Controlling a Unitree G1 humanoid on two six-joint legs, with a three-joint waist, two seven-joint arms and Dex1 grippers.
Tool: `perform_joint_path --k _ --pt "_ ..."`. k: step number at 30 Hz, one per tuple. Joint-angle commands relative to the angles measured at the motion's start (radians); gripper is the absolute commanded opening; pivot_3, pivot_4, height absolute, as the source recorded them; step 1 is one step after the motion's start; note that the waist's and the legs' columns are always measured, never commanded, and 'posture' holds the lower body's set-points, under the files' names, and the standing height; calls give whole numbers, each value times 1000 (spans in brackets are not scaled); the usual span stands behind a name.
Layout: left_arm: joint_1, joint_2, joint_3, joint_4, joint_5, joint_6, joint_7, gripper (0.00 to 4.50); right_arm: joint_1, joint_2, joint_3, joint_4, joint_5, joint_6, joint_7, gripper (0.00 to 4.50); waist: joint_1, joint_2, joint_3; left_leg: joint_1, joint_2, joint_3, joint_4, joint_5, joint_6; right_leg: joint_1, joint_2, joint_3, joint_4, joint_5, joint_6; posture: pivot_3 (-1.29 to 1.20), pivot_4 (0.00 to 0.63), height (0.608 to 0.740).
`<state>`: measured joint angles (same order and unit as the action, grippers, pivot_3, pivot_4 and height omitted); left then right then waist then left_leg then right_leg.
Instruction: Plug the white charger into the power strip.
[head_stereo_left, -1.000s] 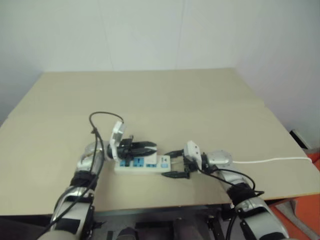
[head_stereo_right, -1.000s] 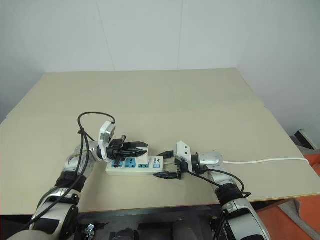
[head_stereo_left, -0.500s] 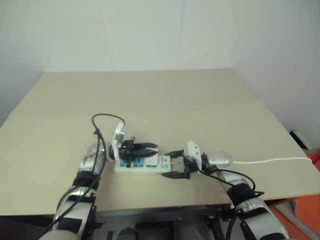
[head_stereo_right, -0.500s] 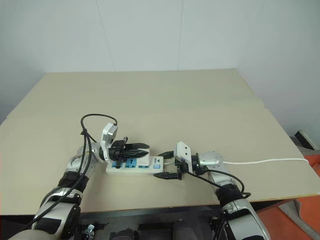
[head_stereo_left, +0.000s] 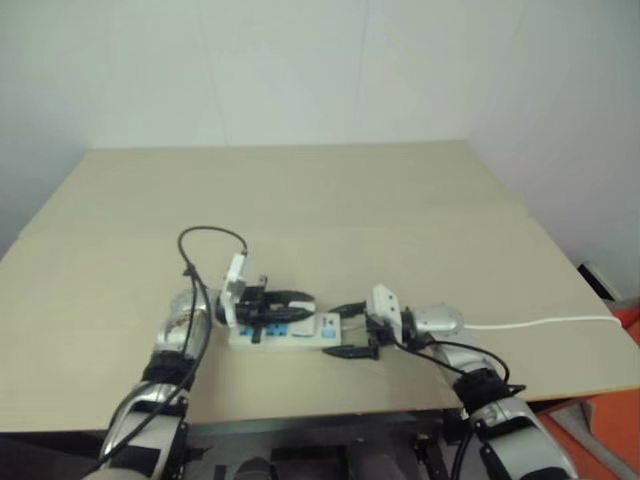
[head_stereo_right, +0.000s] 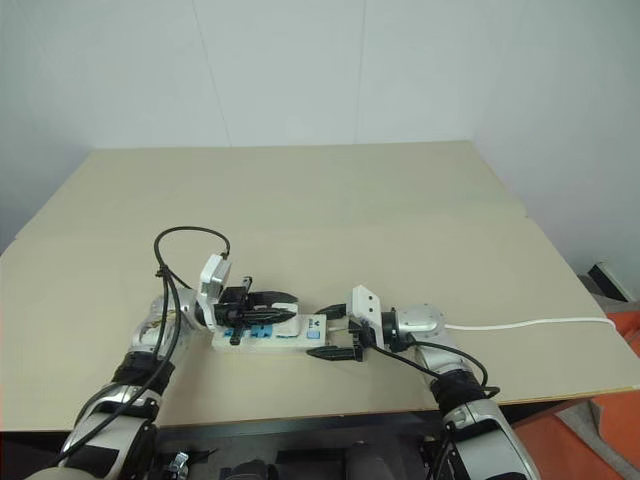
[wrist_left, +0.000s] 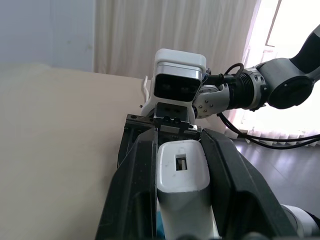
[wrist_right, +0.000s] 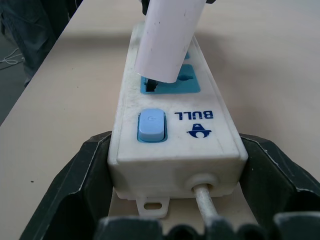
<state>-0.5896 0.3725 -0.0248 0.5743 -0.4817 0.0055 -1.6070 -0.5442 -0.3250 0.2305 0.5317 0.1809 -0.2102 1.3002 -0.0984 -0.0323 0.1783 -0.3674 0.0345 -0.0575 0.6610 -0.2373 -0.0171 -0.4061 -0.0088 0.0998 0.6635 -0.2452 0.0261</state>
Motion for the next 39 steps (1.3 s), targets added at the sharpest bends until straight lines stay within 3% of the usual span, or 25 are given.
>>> perform_joint_path --k 1,7,20,23,33,39 --pt "38 24 5 13 24 -18 -7 1032 13 3 17 12 -17 -11 9 3435 0 0 0 0 0 0 0 0 0 0 0 0 0 0 0 0 150 740" --pt "56 28 17 83 33 -38 -5 1032 15 5 16 11 -17 -19 11 3435 -2 0 0 0 0 0 0 0 0 0 0 0 0 0 0 0 150 740" --pt "13 92 -194 189 76 -165 -7 1032 22 5 17 6 -25 -31 1 3435 1 4 -10 7 0 1 -2 0 0 6 1 1 -1 -1 0 0 150 740" --pt "19 96 -218 222 100 -198 -7 1032 25 6 18 2 -27 -32 -4 3435 1 5 -11 15 0 1 -4 0 0 14 1 1 -4 -3 0 0 150 740" --pt "62 51 -119 274 82 -215 19 1032 33 5 19 3 -34 -48 -13 3435 1 13 -19 16 0 1 -7 -1 0 19 0 1 -7 -4 0 0 150 740" --pt "77 73 -138 257 85 -191 -7 1032 33 6 24 1 -34 -46 -14 3435 0 17 -22 16 0 1 -10 -1 0 19 1 2 -7 -5 -1 0 150 740"
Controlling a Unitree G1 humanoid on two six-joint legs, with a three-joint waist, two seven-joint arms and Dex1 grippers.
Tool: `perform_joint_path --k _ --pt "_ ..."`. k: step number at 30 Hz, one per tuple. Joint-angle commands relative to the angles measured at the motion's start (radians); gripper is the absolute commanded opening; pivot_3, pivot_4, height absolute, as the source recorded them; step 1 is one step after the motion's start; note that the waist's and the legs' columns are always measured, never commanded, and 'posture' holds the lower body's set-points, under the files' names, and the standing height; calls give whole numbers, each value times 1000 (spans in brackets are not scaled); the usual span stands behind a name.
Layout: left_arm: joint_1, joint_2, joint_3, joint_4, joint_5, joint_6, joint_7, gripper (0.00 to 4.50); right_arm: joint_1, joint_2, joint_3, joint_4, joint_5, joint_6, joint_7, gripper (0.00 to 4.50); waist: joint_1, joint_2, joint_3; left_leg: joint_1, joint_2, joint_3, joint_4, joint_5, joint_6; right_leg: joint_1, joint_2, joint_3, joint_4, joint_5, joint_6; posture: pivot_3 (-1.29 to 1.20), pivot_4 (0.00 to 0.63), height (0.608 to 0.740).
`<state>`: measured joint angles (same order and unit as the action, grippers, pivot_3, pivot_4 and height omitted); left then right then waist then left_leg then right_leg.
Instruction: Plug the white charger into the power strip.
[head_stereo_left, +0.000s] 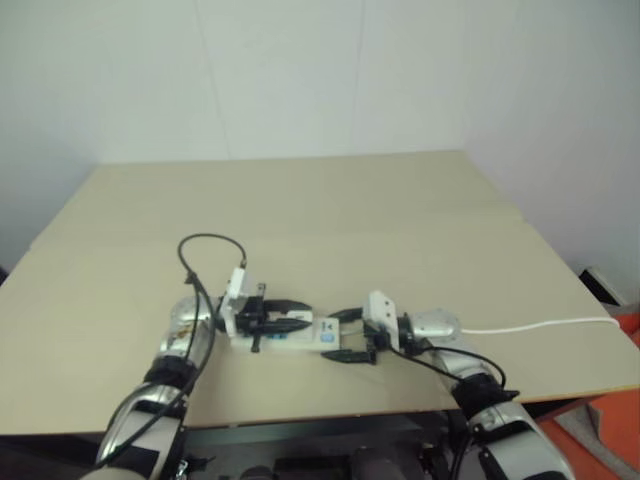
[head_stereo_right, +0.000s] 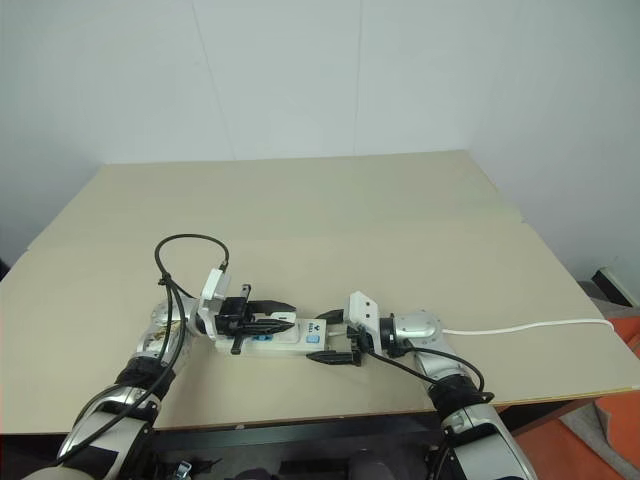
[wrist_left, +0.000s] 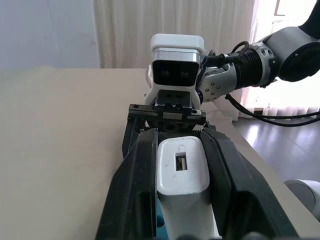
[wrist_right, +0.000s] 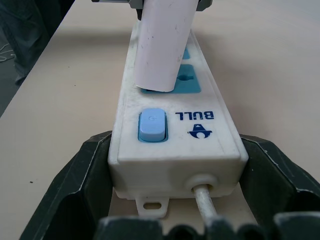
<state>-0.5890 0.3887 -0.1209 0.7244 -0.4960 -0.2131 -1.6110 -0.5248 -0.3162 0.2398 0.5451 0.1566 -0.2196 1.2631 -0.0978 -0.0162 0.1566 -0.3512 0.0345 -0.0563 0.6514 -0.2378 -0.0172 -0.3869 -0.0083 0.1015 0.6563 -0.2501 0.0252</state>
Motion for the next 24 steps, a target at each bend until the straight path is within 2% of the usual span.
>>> perform_joint_path --k 1,7,19,21,24 --pt "74 64 -50 107 103 24 -3 1032 14 -2 16 -12 -11 -37 22 3435 0 1 -1 0 0 0 0 0 0 0 0 0 0 0 0 0 150 740" --pt "55 99 -108 129 131 -13 -3 1032 17 3 19 -13 -18 -36 12 3435 -4 3 -6 2 0 1 -3 0 0 0 0 1 0 -1 -1 0 150 740" --pt "53 74 -75 149 125 -11 -1 1032 32 1 22 -27 -21 -29 8 3435 -3 3 -8 5 0 1 -6 0 0 0 1 2 0 -2 -3 0 150 740" --pt "52 68 -61 146 110 11 9 1767 31 2 23 -26 -20 -28 8 3435 -5 3 -8 5 0 1 -6 0 0 0 1 2 0 -4 -6 0 150 740" --pt "49 59 -32 149 108 13 6 2630 31 2 26 -27 -18 -27 7 3435 -7 4 -7 3 0 1 -7 0 0 -1 1 2 0 -4 -4 0 150 740"
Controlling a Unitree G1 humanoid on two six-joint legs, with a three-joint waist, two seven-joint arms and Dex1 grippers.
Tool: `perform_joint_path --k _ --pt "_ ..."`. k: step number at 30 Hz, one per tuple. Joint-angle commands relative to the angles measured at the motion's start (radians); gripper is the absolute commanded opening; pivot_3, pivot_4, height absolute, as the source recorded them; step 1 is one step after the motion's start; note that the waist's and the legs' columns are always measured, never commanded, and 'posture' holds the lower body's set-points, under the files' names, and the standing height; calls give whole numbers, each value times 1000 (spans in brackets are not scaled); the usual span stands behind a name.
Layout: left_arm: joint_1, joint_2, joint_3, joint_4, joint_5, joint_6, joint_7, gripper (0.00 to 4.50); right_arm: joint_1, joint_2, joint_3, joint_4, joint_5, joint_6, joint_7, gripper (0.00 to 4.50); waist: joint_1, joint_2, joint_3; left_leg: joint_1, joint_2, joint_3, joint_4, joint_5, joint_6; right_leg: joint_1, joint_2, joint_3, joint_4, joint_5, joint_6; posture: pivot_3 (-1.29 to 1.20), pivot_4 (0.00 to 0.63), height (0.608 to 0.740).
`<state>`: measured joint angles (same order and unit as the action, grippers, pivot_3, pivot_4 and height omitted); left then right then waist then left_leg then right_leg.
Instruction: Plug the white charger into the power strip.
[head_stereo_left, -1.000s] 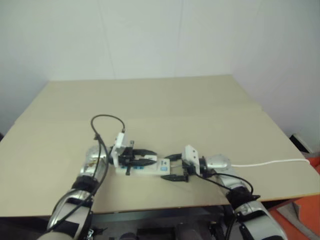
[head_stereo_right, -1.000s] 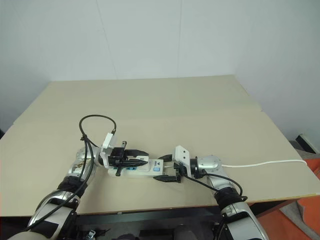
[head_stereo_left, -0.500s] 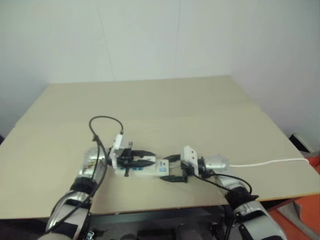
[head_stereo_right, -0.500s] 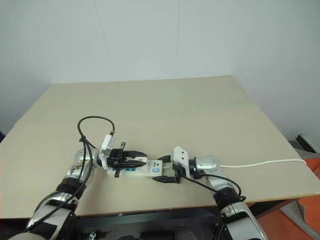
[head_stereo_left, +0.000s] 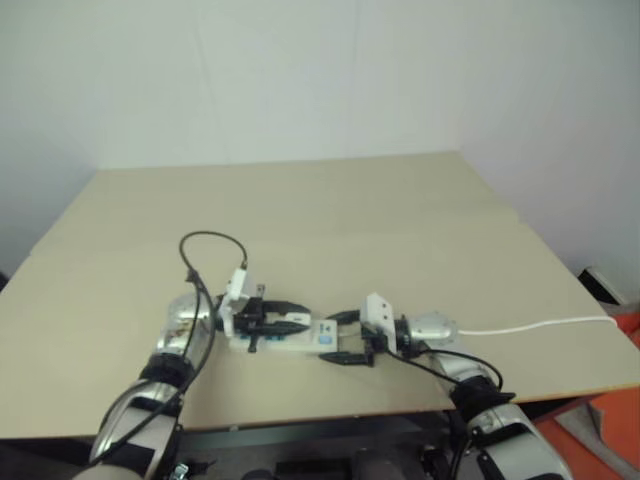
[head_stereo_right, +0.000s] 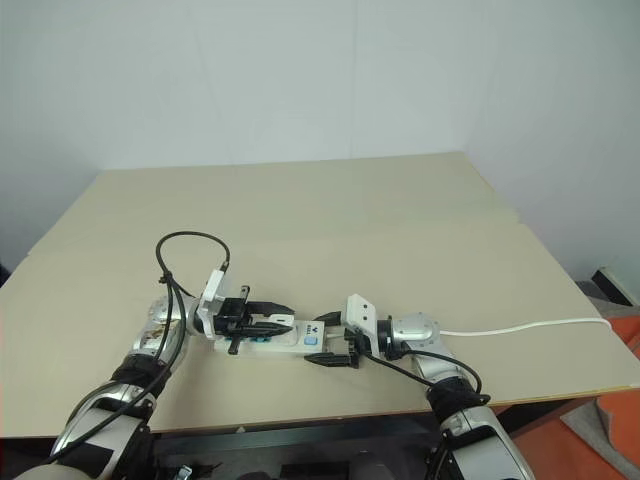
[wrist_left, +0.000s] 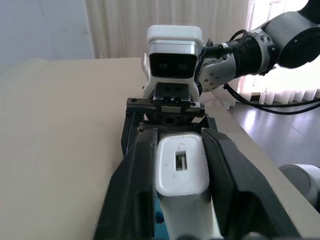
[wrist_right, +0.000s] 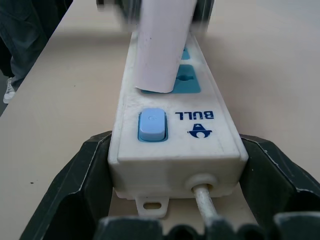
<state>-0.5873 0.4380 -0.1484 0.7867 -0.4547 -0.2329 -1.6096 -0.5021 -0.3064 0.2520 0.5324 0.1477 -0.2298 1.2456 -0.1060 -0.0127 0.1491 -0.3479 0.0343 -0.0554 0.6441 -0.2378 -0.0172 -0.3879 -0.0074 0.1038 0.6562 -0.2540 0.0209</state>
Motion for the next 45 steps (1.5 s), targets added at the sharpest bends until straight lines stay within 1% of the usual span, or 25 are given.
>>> perform_joint_path --k 1,4,6,11,14,17,20,23,25,27,28,30,31,32,38,41,45 --pt "47 7 3 87 69 34 0 2993 8 -7 15 -15 -8 -17 24 3435 1 0 0 0 0 0 0 0 0 0 0 0 0 0 1 0 150 740" --pt "44 1 26 76 67 46 -3 3975 8 -7 16 -15 -6 -15 26 3435 1 0 0 0 0 1 0 0 0 0 0 0 -1 1 2 0 150 740" --pt "44 2 32 68 70 50 -4 4467 8 -7 16 -14 -5 -14 27 3435 1 0 0 0 0 1 0 0 0 0 0 0 -1 1 2 0 150 740" --pt "48 38 9 3 46 80 -5 4467 7 -7 18 -13 -6 -12 28 3435 -1 -1 1 0 0 0 -1 0 0 -1 0 0 -1 1 2 0 150 740" --pt "46 54 27 -27 72 49 -5 4467 1 -8 17 -11 -2 -9 33 3435 -3 -2 2 0 0 0 -1 0 0 -2 0 0 -2 1 2 0 150 740" --pt "56 99 55 -124 26 107 -5 4467 -9 -14 16 -17 3 2 37 3435 -8 -5 7 -2 0 1 -1 0 0 -3 0 1 -2 1 2 0 150 740" --pt "78 163 90 -213 -34 158 -5 4467 -16 -24 11 -19 9 11 41 3435 -13 -8 13 -6 0 0 -1 0 0 -12 0 1 -1 1 3 0 150 740" --pt "100 278 82 -256 -10 128 -5 4467 -28 -36 4 -3 12 12 52 3435 -11 -12 19 -11 0 0 -1 0 0 -17 0 1 0 1 3 0 150 740" --pt "105 329 90 -269 -2 111 -5 4467 -37 -41 0 7 15 10 56 3435 -7 -15 21 -15 1 0 -1 0 0 -20 0 0 -1 1 3 0 150 740" --pt "102 356 113 -277 -2 106 -5 4467 -45 -42 -2 20 16 4 61 3435 -1 -15 21 -20 1 0 -1 0 0 -24 -2 -1 -2 1 3 0 150 740" --pt "100 362 125 -277 3 99 -5 4467 -50 -42 -3 26 17 4 65 3435 3 -15 21 -21 0 0 -1 0 0 -26 -2 -1 -2 1 3 0 150 740" --pt "96 360 153 -287 -7 104 -3 4500 -64 -39 -4 48 22 3 83 4155 8 -15 21 -23 0 1 -1 0 0 -28 -2 0 -2 1 2 0 150 740" --pt "94 357 164 -291 -12 109 -1 4500 -70 -37 -5 58 24 1 91 4365 10 -15 21 -24 0 1 -1 0 0 -30 -2 -1 -1 1 2 0 150 740" --pt "91 346 180 -305 -32 133 6 4500 -77 -36 -5 70 24 -6 99 4467 11 -16 21 -26 0 1 -1 0 0 -32 -2 -1 0 2 2 0 150 740" --pt "97 312 216 -359 -51 186 31 4500 -97 -43 -16 92 33 -18 134 4467 11 -17 22 -27 1 1 -1 0 0 -33 -2 -1 0 2 2 0 150 740" --pt "108 314 223 -383 -53 205 34 4500 -82 -58 -27 56 38 -26 131 4467 12 -18 23 -28 1 0 -1 0 0 -34 -2 -1 0 2 1 0 150 740" --pt "119 339 221 -398 -33 217 24 4500 -51 -114 -48 -50 86 44 169 4467 20 -18 23 -31 0 0 -1 0 0 -34 -3 -2 -1 2 2 0 150 740"
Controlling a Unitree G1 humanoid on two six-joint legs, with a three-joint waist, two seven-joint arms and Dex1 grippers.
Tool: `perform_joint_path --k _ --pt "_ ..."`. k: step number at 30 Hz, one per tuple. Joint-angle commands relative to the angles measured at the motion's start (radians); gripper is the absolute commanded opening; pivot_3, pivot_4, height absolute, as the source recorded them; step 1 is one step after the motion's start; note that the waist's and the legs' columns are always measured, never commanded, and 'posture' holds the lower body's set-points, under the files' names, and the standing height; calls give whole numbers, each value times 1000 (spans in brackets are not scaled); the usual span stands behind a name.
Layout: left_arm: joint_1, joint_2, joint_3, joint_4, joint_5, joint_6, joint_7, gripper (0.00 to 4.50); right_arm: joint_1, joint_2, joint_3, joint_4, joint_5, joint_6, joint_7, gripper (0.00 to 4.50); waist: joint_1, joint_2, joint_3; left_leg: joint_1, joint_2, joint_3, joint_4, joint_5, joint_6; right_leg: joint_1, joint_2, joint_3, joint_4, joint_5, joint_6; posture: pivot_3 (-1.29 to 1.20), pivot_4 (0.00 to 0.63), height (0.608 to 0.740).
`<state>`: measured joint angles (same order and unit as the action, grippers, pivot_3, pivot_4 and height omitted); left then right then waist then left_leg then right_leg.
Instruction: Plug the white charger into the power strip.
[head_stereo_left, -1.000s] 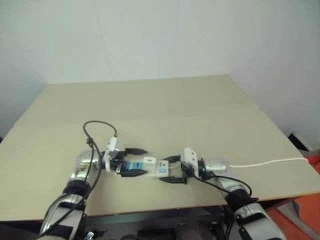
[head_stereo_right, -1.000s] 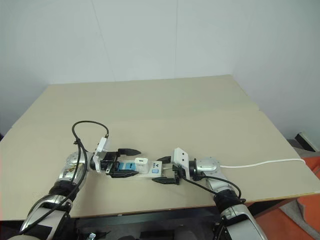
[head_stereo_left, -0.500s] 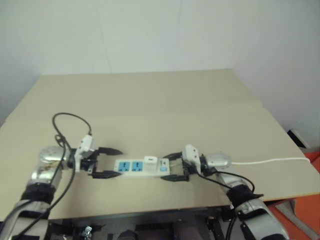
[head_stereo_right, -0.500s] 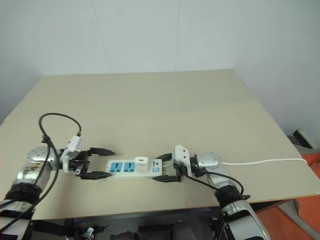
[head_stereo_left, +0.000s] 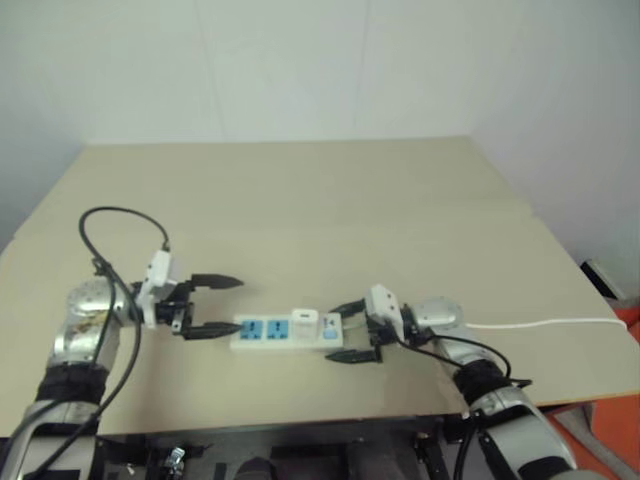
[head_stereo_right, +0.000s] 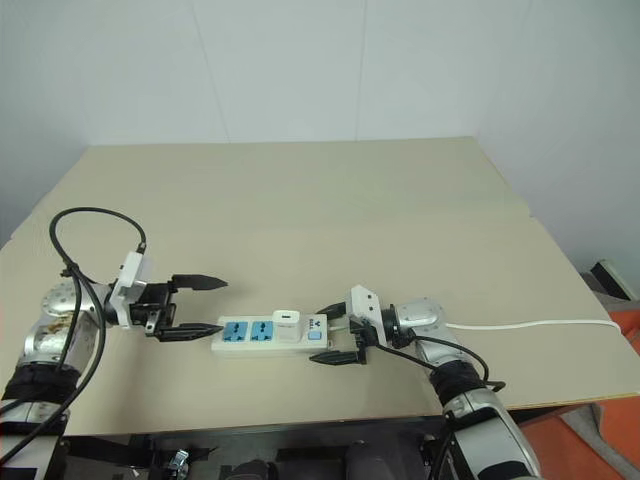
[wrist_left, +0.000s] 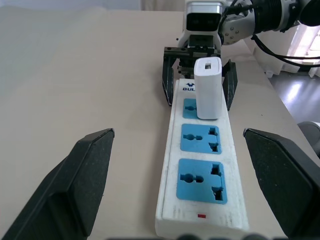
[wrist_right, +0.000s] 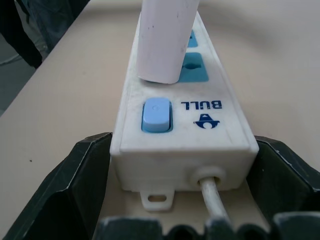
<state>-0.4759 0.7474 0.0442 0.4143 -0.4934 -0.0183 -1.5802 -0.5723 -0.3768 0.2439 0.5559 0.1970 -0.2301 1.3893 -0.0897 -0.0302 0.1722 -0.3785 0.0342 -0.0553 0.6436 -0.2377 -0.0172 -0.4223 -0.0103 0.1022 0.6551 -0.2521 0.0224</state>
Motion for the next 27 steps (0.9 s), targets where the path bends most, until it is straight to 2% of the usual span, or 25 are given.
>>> perform_joint_path --k 1,4,15,27 --pt "10 34 26 -26 14 -4 -10 4500 26 -56 -46 -95 43 51 20 4467 6 0 1 -1 0 0 0 0 0 -1 0 0 0 0 0 0 150 740" --pt "21 44 26 -30 23 -6 -12 4500 61 -104 -86 -189 79 88 5 4467 16 0 2 -4 0 0 0 0 0 -3 -1 -1 -1 3 -5 0 150 740" --pt "64 67 24 -64 31 7 -12 4500 190 -275 -222 -435 164 209 -40 4467 24 0 5 -5 0 0 0 0 0 -4 -1 -3 -1 2 -3 0 150 740" --pt "51 35 9 -62 37 12 1 4500 244 -310 -250 -529 203 278 -77 4467 23 0 5 -5 0 0 1 0 0 -3 -1 -3 -1 2 -3 0 150 740"
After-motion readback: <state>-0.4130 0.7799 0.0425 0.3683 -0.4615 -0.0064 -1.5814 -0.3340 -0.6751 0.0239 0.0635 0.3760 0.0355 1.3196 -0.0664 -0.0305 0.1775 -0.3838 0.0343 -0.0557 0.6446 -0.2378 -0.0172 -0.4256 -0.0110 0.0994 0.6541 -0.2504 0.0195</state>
